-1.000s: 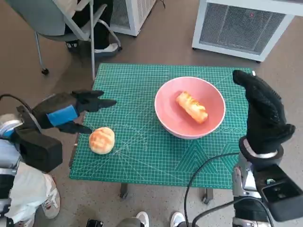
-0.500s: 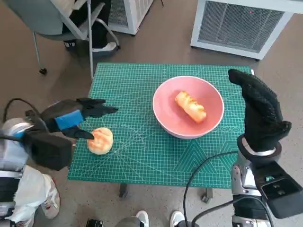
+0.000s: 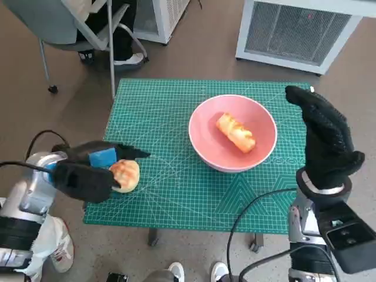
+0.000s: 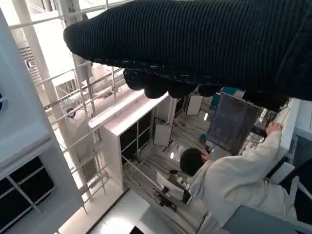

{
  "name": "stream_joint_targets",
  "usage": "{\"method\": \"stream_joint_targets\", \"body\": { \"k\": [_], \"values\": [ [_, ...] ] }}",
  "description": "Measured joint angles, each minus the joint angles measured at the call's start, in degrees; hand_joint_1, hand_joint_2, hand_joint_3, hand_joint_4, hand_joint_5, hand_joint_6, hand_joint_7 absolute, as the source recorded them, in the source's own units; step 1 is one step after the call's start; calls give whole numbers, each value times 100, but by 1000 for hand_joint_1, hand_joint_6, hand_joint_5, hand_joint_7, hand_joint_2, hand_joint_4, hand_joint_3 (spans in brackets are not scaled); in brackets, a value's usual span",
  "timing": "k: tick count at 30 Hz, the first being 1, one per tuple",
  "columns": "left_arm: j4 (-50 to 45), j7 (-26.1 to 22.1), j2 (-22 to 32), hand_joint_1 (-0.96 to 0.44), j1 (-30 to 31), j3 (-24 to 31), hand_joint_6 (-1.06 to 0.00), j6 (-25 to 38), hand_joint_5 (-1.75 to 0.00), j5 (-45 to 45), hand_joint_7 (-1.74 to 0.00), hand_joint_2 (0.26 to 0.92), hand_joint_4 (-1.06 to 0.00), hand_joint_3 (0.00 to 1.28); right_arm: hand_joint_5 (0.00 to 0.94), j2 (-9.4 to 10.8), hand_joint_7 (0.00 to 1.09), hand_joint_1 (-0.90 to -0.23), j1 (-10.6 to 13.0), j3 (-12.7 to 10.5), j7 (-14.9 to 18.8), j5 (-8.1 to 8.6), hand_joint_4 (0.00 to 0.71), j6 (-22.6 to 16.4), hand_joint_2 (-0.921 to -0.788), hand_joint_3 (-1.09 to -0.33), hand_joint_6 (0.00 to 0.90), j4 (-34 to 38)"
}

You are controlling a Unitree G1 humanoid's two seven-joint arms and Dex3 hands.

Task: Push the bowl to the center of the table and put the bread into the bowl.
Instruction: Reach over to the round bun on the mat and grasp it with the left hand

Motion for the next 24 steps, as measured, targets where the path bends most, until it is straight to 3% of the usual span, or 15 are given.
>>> {"method": "stream_joint_targets", "body": {
  "k": [5,8,10,12,14,17,20,24],
  "values": [
    [21,-139,-66,-47,-88,-251,-355,324,-3,277,-13,893,-178,8,1,-1,665,-408,25,-24,-2,-9,448,30,-921,-533,165,-26],
    [46,-149,-132,-7,-201,-357,-406,469,-29,425,-36,910,-231,21,0,1,664,-408,32,-32,-3,-23,448,43,-921,-533,165,-39],
    [55,-72,-170,22,-233,-409,-474,510,-54,527,-58,915,-363,65,0,3,664,-408,33,-33,-3,-41,448,49,-921,-534,165,-45],
    [80,101,-203,62,-232,-439,-606,475,-134,643,-118,919,-579,131,0,3,664,-408,35,-36,-4,-59,448,58,-921,-535,165,-49],
    [135,320,-209,79,-225,-442,-669,342,-177,681,-150,920,-678,160,0,3,664,-408,36,-38,-5,-63,448,61,-921,-535,165,-49],
    [224,618,-206,28,-198,-413,-514,114,-947,694,-963,920,-583,199,0,4,664,-407,38,-40,-5,-67,447,62,-921,-536,165,-49],
    [299,831,-201,11,-165,-357,-469,-123,-1198,653,-1232,921,-548,211,0,4,665,-409,42,-40,-5,-69,447,62,-921,-538,164,-49],
    [304,879,-200,5,-142,-246,-464,-330,-1281,529,-1317,921,-545,206,0,6,667,-412,42,-39,-5,-70,447,63,-921,-539,163,-49]
  ]
}}
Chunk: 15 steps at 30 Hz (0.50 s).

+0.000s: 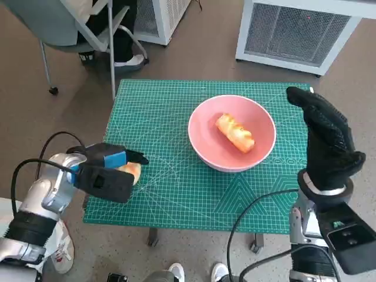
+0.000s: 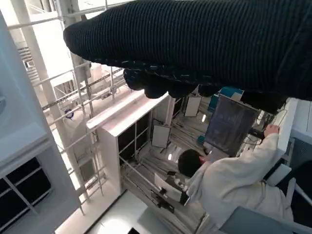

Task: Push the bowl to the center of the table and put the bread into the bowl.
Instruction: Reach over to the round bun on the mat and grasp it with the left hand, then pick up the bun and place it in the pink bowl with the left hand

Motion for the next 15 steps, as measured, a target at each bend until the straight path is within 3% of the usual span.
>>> {"method": "stream_joint_targets", "body": {
  "k": [15],
  "values": [
    [-683,195,15,5,-362,871,-601,-121,-1127,-537,-1256,920,-664,91,0,26,677,-411,19,25,-7,3,447,85,-921,-541,158,-73]
  ]
}}
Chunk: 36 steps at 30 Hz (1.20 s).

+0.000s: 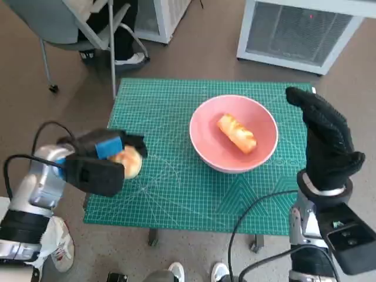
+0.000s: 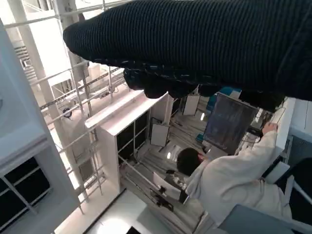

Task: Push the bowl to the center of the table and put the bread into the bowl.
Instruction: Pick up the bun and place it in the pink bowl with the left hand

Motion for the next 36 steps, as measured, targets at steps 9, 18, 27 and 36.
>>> {"method": "stream_joint_targets", "body": {
  "k": [9,18,27,36],
  "values": [
    [-223,380,-345,5,-859,246,-703,-99,-1147,-225,-1111,920,-685,36,0,21,681,-406,2,28,1,10,447,35,-921,-541,156,-15],
    [336,1140,-1252,3,-1764,-54,-688,-794,-1111,-111,-1152,920,-697,37,0,91,691,-400,-10,63,1,11,444,32,-921,-546,150,9],
    [2115,1854,-2125,2,-2683,-621,-626,-1728,-1163,287,-1233,921,-630,93,0,182,736,-389,-16,103,0,9,442,42,-921,-554,124,10],
    [3762,2197,-2799,2,-3354,-1167,-626,-2094,-1313,742,-1143,920,-576,119,2,210,746,-387,68,128,0,11,446,198,-921,-549,121,-261]
  ]
}}
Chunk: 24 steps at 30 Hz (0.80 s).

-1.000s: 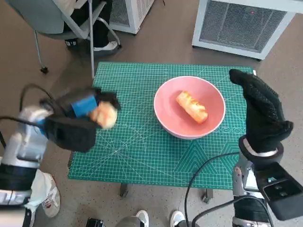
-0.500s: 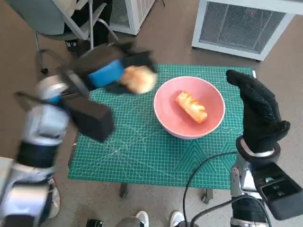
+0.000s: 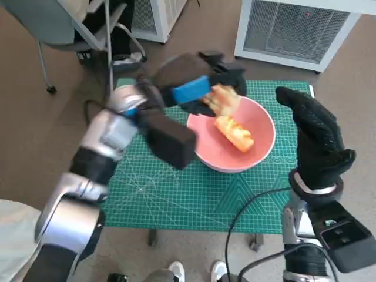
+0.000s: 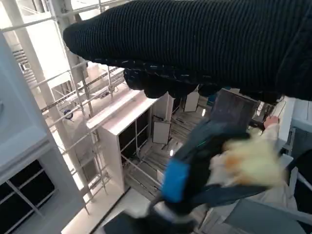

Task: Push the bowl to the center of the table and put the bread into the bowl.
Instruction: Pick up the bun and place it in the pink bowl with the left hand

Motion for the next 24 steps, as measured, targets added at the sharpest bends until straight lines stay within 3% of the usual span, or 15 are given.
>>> {"method": "stream_joint_targets", "body": {
  "k": [3,6,7,8,11,13,18,24],
  "values": [
    [371,27,-154,1,-82,-160,-603,-19,-1370,142,-1125,920,-560,139,3,-1,745,-388,41,-12,-3,0,448,45,-921,-546,123,-93],
    [690,-10,-288,1,-105,-299,-498,12,-1376,204,-1311,921,-472,221,3,-2,743,-388,95,-31,-18,-5,449,61,-921,-542,125,-156],
    [771,-37,-319,-15,-110,-329,-419,27,-1012,229,-1076,912,-404,211,4,-3,740,-389,109,-40,-22,-6,449,63,-921,-540,128,-166],
    [860,-100,-362,-25,-119,-370,-417,85,-685,267,-831,915,-410,185,4,-3,737,-390,125,-54,-33,-13,450,64,-921,-538,129,-176],
    [1094,-354,-469,-82,-150,-493,-395,335,-225,355,-386,919,-334,138,4,-4,732,-390,155,-89,-77,-32,450,57,-921,-536,134,-195],
    [1212,-527,-532,-124,-154,-553,-372,487,-115,385,-256,920,-280,118,4,-4,729,-389,171,-107,-110,-44,450,44,-921,-536,136,-207],
    [1288,-962,-607,-206,-153,-589,-324,695,-19,378,-115,921,-178,90,3,-8,720,-384,187,-158,-192,-231,451,2,-921,-536,139,-209],
    [1202,-1107,-581,-258,-98,-389,-288,647,-2,133,-61,921,-95,71,3,-22,710,-387,186,-213,-253,-295,451,-20,-921,-535,139,-209]
  ]
}}
